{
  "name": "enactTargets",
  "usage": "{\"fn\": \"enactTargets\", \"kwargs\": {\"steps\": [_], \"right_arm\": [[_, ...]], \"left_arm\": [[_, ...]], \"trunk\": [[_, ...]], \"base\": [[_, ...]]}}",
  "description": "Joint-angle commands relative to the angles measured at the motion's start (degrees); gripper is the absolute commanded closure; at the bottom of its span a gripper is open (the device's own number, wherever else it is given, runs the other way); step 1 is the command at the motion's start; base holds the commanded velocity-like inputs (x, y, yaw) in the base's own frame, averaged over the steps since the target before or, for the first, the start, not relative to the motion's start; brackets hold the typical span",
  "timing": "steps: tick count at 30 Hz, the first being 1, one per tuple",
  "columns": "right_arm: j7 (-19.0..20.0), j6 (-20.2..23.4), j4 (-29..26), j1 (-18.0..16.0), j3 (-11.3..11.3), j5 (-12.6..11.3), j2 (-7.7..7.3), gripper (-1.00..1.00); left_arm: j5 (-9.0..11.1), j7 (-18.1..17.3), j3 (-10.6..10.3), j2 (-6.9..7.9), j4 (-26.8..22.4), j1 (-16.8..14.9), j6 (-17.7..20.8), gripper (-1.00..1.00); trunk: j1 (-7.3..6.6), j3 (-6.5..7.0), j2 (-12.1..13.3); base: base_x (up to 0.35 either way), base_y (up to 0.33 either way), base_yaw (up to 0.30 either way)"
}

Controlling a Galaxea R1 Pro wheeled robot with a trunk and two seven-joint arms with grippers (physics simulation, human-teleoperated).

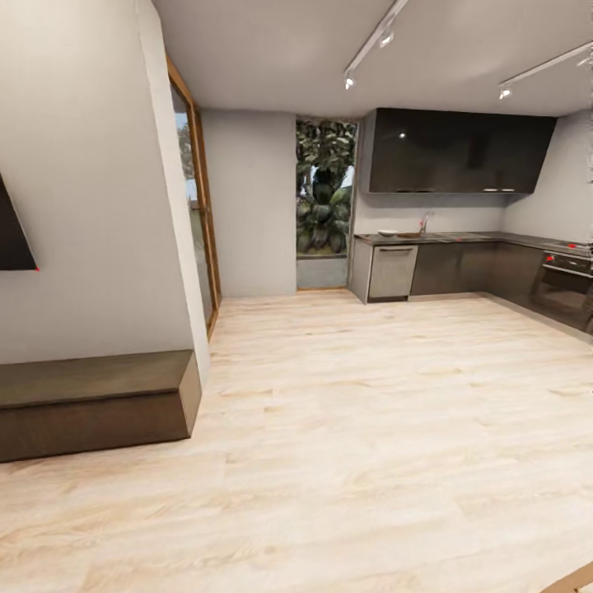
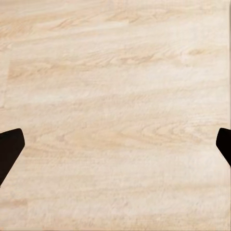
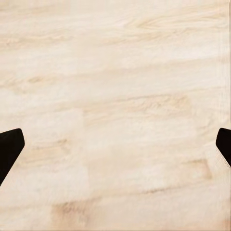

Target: In the kitchen, take the Vidalia onion out of the sink, dice it on the chopping board with the paring knife, put the diced onion into the bowl on the countertop, then place both the paring knife and the chopping board into the sink.

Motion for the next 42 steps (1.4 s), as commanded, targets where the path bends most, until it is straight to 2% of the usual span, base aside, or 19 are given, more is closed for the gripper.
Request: {"fn": "enactTargets", "kwargs": {"steps": [1, 14, 42], "right_arm": [[0.0, -0.2, 0.0, 0.0, 0.1, 0.0, -0.01, -1.0], [0.0, -0.2, 0.0, 0.0, 0.1, 0.0, -0.01, -1.0], [0.0, -0.2, 0.0, 0.0, 0.0, 0.0, -0.01, -1.0]], "left_arm": [[0.1, 0.1, 0.0, 0.0, 0.0, 0.0, -0.1, -1.0], [0.1, 0.1, 0.0, 0.0, 0.0, 0.0, -0.1, -1.0], [0.1, 0.1, 0.0, 0.0, -0.1, 0.0, -0.1, -1.0]], "trunk": [[0.03, -0.05, 0.0], [0.03, 0.09, 0.0], [0.03, 0.17, 0.0]], "base": [[0.333, 0.0, -0.138], [0.333, 0.0, -0.151], [0.333, -0.03, -0.022]]}}
